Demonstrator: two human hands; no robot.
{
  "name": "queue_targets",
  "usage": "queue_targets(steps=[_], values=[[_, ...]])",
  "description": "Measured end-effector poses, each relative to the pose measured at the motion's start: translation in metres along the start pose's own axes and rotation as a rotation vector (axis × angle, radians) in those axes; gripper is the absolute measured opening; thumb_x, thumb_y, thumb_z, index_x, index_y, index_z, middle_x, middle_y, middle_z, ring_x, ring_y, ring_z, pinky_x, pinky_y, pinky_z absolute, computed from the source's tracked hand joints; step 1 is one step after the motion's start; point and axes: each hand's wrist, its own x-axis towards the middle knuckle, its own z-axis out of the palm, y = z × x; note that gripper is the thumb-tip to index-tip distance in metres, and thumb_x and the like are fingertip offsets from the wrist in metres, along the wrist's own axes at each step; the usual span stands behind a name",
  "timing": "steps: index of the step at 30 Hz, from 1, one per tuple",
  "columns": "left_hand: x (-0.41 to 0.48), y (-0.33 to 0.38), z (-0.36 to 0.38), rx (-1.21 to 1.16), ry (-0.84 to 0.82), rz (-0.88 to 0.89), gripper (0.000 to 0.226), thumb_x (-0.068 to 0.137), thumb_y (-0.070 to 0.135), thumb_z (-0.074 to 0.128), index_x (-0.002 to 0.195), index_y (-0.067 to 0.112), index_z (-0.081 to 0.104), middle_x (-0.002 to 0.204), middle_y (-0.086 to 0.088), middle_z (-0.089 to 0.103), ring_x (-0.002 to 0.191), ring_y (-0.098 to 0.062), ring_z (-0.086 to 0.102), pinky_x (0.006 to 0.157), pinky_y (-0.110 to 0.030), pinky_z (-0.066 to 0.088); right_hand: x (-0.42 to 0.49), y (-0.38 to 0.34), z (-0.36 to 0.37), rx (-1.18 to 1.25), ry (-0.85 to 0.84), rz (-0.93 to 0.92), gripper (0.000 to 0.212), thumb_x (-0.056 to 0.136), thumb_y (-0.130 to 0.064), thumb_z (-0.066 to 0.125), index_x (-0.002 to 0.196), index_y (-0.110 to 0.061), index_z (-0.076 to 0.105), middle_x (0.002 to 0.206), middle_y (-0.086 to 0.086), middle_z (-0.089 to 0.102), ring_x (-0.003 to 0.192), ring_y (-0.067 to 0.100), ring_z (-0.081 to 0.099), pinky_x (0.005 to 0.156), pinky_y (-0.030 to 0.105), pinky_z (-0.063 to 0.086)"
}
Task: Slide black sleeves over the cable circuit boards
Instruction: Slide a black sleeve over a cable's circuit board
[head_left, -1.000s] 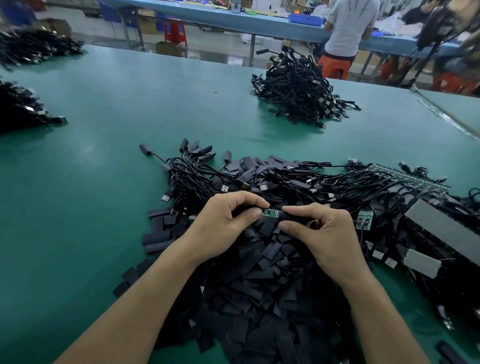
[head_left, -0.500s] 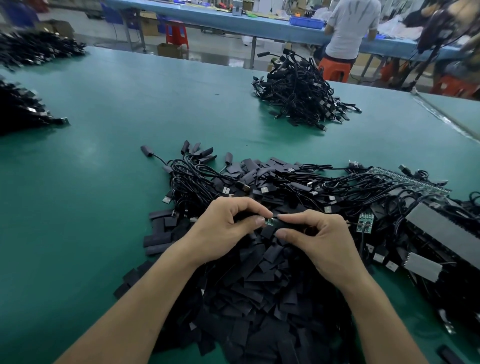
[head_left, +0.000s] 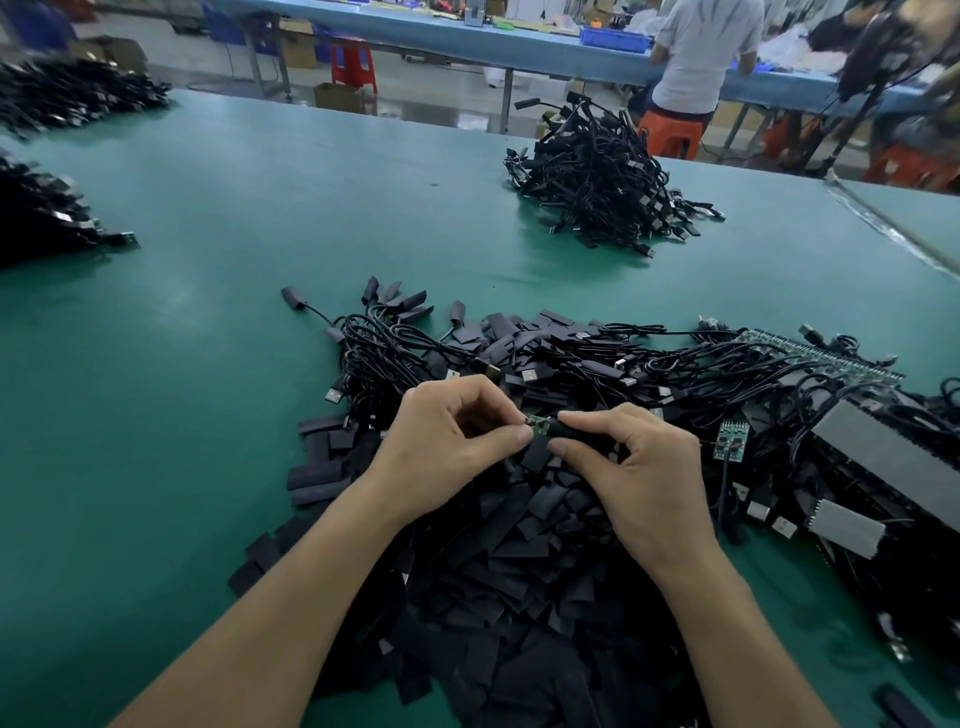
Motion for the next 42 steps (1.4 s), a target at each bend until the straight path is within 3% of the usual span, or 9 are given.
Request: queue_targets(steps=[5,9,14,19,24,28,32,39,42], values=[[0.0005,0.0004,-0.001,-0.035,-0.024,-0.044,0.009,0.083,0.007,0.079,0.081,0.012,0.071,0.076,-0.006,0.074,0.07,-0.027,0.069,0.068,-0.035,0.057,0.0001,0.0015,-0.002,0.059,-0.037,-0.002,0.031,0.075,-0.016,0.084,0.105,-0.021,0.077,0.089,-0.015,0.069,0.089,0.003,0.064,0.075,0.008,0.045],[0.002,0.0014,-0.0036,-0.063,-0.058,-0.067,0.012,0.084,0.003,0.077,0.081,0.014,0.071,0.079,-0.007,0.074,0.068,-0.017,0.068,0.07,-0.033,0.057,0.001,0.0018,-0.0018,0.116,-0.039,-0.003,0.032,0.074,-0.018,0.083,0.105,-0.024,0.075,0.091,-0.014,0.07,0.089,0.003,0.065,0.076,0.009,0.046],[0.003,0.0012,-0.0061,-0.074,-0.119,-0.055,0.017,0.089,0.003,0.071,0.087,0.02,0.071,0.088,-0.011,0.074,0.081,-0.031,0.07,0.08,-0.041,0.058,0.0007,0.0013,-0.002,0.187,-0.035,0.046,0.029,0.073,-0.024,0.081,0.1,-0.032,0.074,0.088,-0.018,0.071,0.087,-0.002,0.065,0.073,0.007,0.045],[0.002,-0.0006,-0.0031,0.003,-0.159,-0.034,0.016,0.09,0.007,0.072,0.095,0.022,0.073,0.085,0.005,0.074,0.077,-0.009,0.067,0.073,-0.023,0.054,0.0001,0.0024,0.0,0.186,-0.061,0.056,0.032,0.074,-0.016,0.084,0.098,-0.034,0.073,0.088,-0.018,0.071,0.084,0.004,0.068,0.072,0.012,0.049],[0.0017,0.0001,-0.0037,0.012,-0.155,-0.003,0.013,0.09,0.007,0.072,0.094,0.02,0.074,0.079,0.011,0.071,0.071,-0.003,0.062,0.068,-0.016,0.047,-0.0009,0.0025,0.0005,0.168,-0.064,0.063,0.03,0.075,-0.017,0.084,0.102,-0.027,0.076,0.087,-0.016,0.07,0.086,0.005,0.068,0.073,0.014,0.05],[0.0013,0.0017,-0.0048,0.0,-0.139,0.01,0.013,0.09,0.009,0.072,0.093,0.021,0.075,0.081,0.002,0.073,0.07,-0.011,0.063,0.068,-0.021,0.05,-0.0005,0.0016,-0.0002,0.163,-0.049,0.071,0.031,0.075,-0.02,0.083,0.103,-0.03,0.075,0.089,-0.016,0.071,0.087,0.002,0.066,0.073,0.011,0.048],[0.0012,0.0037,-0.0046,-0.002,-0.151,-0.006,0.014,0.091,0.005,0.071,0.091,0.019,0.074,0.08,0.003,0.072,0.071,-0.007,0.062,0.068,-0.02,0.049,-0.0006,0.0012,0.0001,0.182,-0.045,0.058,0.031,0.075,-0.021,0.083,0.102,-0.031,0.074,0.088,-0.017,0.07,0.084,0.002,0.065,0.069,0.009,0.044],[0.0016,0.0029,-0.0055,0.017,-0.111,-0.064,0.015,0.087,0.003,0.071,0.084,0.017,0.073,0.074,-0.006,0.071,0.068,-0.034,0.064,0.064,-0.043,0.053,-0.0012,0.0012,0.0033,0.231,-0.067,0.011,0.024,0.075,-0.03,0.075,0.098,-0.027,0.076,0.091,-0.017,0.068,0.082,0.008,0.065,0.066,0.011,0.044],[0.0012,0.0021,-0.0058,0.035,-0.11,-0.072,0.019,0.084,0.002,0.072,0.077,0.019,0.073,0.072,-0.004,0.07,0.06,-0.019,0.057,0.058,-0.032,0.047,-0.0013,0.0013,0.0046,0.244,-0.079,-0.007,0.022,0.075,-0.03,0.074,0.097,-0.031,0.074,0.093,-0.017,0.069,0.084,0.007,0.066,0.068,0.01,0.045]])
